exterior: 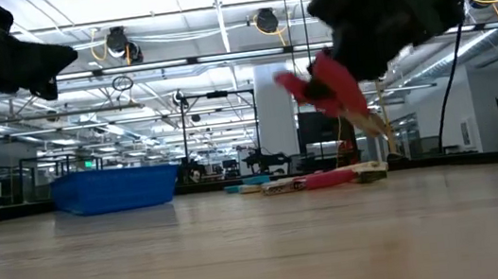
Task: Pick & Place School Supplies
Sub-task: Put the pink hole puncher into the top blue bin
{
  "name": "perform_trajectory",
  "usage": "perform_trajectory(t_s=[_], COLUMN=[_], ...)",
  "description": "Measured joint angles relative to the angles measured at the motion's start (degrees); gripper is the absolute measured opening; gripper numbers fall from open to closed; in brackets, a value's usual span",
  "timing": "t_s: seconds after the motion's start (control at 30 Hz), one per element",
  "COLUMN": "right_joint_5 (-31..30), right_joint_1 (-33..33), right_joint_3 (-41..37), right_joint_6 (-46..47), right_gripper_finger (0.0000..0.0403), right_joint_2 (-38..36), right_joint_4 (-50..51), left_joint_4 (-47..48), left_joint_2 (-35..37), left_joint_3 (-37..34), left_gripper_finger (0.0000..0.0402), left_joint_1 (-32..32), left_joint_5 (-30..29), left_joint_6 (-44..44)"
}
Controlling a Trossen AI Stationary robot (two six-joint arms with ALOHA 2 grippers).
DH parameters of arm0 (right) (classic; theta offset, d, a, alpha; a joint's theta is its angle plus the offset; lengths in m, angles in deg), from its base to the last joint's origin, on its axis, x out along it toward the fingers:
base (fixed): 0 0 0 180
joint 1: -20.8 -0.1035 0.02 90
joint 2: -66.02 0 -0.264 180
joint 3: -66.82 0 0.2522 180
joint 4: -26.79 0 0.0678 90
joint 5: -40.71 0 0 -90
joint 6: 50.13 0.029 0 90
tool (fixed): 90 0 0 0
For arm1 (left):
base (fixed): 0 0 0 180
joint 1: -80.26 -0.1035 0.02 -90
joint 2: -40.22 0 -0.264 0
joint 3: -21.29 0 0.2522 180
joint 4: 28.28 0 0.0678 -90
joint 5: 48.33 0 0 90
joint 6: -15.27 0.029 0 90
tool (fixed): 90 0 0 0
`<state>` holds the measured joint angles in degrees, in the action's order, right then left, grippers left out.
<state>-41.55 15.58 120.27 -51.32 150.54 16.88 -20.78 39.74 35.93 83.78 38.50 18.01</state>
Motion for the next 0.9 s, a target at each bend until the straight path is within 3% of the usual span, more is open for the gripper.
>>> perform_trajectory(t_s=[0.27,0.4,0.5,0.57,0.67,0.77,0.9], right_joint_5=[-0.55,-6.55,-6.16,-6.09,-6.14,-5.98,-3.47], right_joint_1=[2.28,4.44,6.39,7.46,9.07,10.89,12.9], right_joint_3=[0.02,0.02,0.02,0.05,0.04,0.05,0.07], right_joint_6=[-1.37,-0.39,2.46,4.71,6.15,6.73,8.94], right_gripper_finger=[0.0035,0.0035,0.0036,0.0036,0.0035,0.0036,0.0036], right_joint_2=[-1.03,0.82,2.01,2.88,3.44,3.29,3.4], right_joint_4=[-21.01,-30.95,-37.23,-40.66,-42.38,-43.67,-44.07], left_joint_4=[-5.3,-5.91,-6.14,-6.79,-7.91,-7.18,-10.87], left_joint_2=[-0.97,-0.99,-1.02,-1.02,-1.02,-2.2,-9.87], left_joint_3=[0.02,0.02,0.02,0.02,0.02,0.02,-0.04], left_gripper_finger=[0.004,0.004,0.004,0.004,0.004,0.004,0.0054], left_joint_1=[-0.01,0.0,-0.01,-0.04,-0.08,-0.12,-0.12], left_joint_5=[1.18,0.4,0.33,-1.98,-10.92,-17.83,-19.23], left_joint_6=[0.14,1.19,2.49,5.22,5.17,0.2,-10.25])
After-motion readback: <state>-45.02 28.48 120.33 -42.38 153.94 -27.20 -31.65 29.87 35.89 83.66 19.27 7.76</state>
